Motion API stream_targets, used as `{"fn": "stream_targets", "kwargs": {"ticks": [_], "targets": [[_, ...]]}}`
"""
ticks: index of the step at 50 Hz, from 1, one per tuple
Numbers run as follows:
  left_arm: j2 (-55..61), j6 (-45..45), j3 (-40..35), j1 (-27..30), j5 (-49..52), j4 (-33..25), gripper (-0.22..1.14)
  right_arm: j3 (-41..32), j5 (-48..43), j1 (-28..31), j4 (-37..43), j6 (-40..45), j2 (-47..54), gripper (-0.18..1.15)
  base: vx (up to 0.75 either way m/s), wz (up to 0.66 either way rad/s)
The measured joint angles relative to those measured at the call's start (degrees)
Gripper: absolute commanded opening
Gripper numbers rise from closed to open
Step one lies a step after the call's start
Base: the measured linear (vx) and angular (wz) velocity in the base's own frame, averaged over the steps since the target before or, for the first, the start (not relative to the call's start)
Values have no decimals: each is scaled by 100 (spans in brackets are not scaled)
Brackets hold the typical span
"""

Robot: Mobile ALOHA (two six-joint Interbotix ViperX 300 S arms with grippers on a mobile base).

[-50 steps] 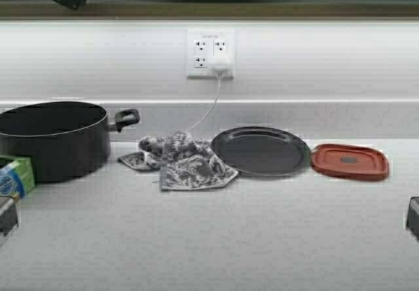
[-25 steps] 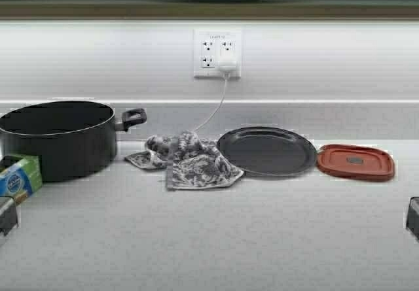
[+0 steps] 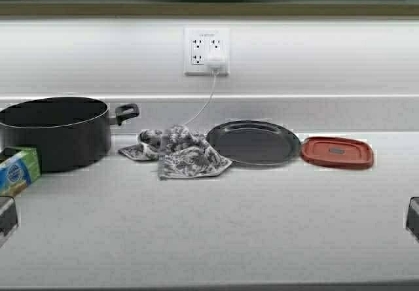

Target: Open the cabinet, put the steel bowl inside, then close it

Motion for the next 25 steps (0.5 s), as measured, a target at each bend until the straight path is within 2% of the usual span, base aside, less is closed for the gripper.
{"fn": "stream_targets", "kwargs": {"ticks": [12, 25], "targets": [[554, 571, -53, 0, 97, -132, 7, -123, 35, 9, -62, 0, 439, 7, -20, -9], [1213, 896, -413, 439, 475, -132, 7, -615, 18, 132, -88, 0, 1213, 7, -25, -7]]}}
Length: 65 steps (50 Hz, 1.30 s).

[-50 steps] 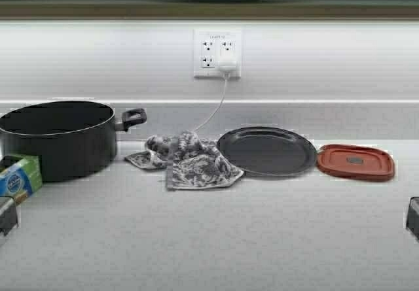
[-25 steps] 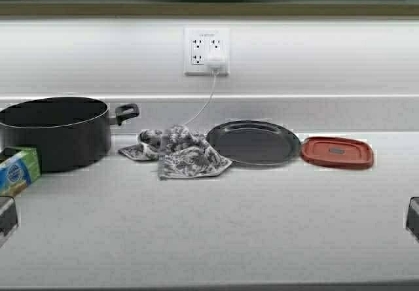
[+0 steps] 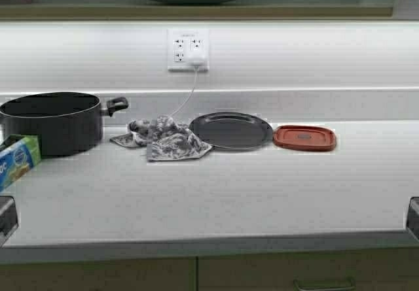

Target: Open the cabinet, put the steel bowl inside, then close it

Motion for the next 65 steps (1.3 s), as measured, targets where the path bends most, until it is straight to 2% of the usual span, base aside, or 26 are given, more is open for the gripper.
{"fn": "stream_targets", "kwargs": {"ticks": [26, 35, 42, 55, 65], "targets": [[466, 105, -185, 167, -35, 88, 7, -360, -132, 9, -229, -290, 396, 7, -27, -1], [492, 229, -246, 659, 26, 149, 7, -396, -105, -237, -229, -325, 343, 7, -30, 8], [325, 325, -448, 1450, 527, 237, 7, -387, -79, -844, -229, -360, 114, 7, -25, 6], [264, 396, -1538, 3656, 2276, 712, 6, -589, 167, -2312, -237, -510, -299, 7, -19, 4], [167, 387, -2074, 4623, 2698, 765, 6, -1116, 457, -3278, -229, -598, -352, 7, -10, 4]]}}
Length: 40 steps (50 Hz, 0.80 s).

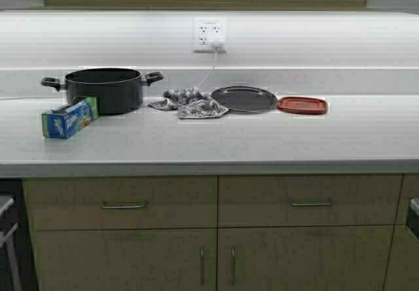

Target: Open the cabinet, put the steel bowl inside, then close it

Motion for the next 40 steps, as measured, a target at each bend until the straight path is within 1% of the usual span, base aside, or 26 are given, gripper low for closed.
{"fn": "stream_targets", "kwargs": {"ticks": [7, 11, 17, 21, 26, 32, 40], "targets": [[-176, 0, -211, 343, 44, 9, 6, -422, 211, -554, -9, -35, 0, 7, -6, 2], [-220, 0, -334, 668, 114, 9, 6, -615, 255, -721, -9, -44, 53, 7, -5, 0], [-132, 0, -606, 1178, 202, 9, 6, -949, 290, -1187, -9, -44, 246, 7, -3, 2], [53, -9, -844, 1397, 229, 18, 6, -1274, 299, -1397, 0, -44, 510, 6, -2, 1], [404, -62, -1230, 1512, 246, 9, 6, -1767, 413, -1573, -9, -35, 967, 6, -1, 0], [1011, -158, -1775, 1521, 369, 0, 6, -2268, 703, -1573, -9, -44, 1450, 6, 0, 0], [1731, -264, -2329, 1450, 668, -79, 6, -2610, 879, -1582, -9, -44, 1951, 6, 1, 0]]}}
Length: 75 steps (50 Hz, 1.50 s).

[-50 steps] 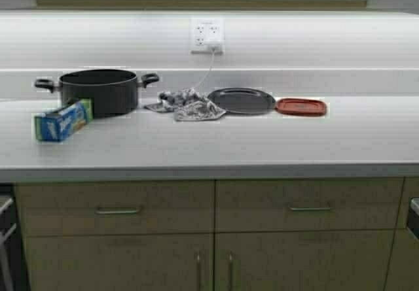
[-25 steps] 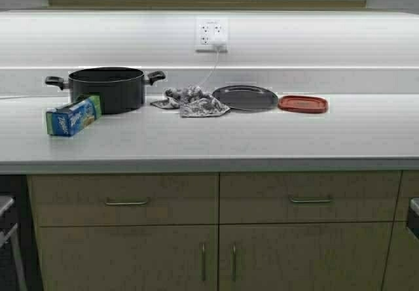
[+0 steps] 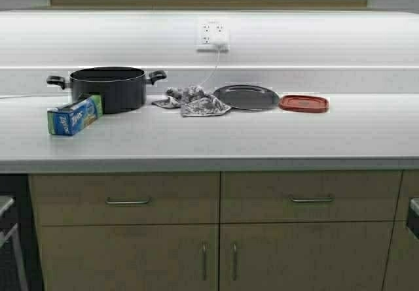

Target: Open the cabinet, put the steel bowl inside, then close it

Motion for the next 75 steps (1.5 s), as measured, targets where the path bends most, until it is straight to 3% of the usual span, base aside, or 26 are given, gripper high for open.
{"fn": "stream_targets", "kwargs": {"ticks": [17, 32, 45, 54, 66, 75], "targets": [[123, 53, -88, -650, 88, 18, 6, -35, 26, 325, -26, -105, 290, 6, 1, 0], [-686, 18, 659, -1556, -193, 0, 6, 9, 26, 1072, -26, -554, 132, 6, -1, 1], [-1626, 18, 1459, -1600, -404, -9, 6, 721, -35, 1960, -9, -642, -879, 6, 0, 0], [-1731, 53, 1758, -2092, -404, 35, 6, 1477, -158, 2549, -9, -650, -1195, 6, 0, 0], [-1617, 114, 1775, -2786, -510, 114, 6, 2514, -483, 2593, 9, -615, -1916, 6, 2, -2], [-1187, 220, 1503, -3129, -642, 114, 6, 2769, -536, 2681, 18, -633, -2083, 6, 4, -2]]}}
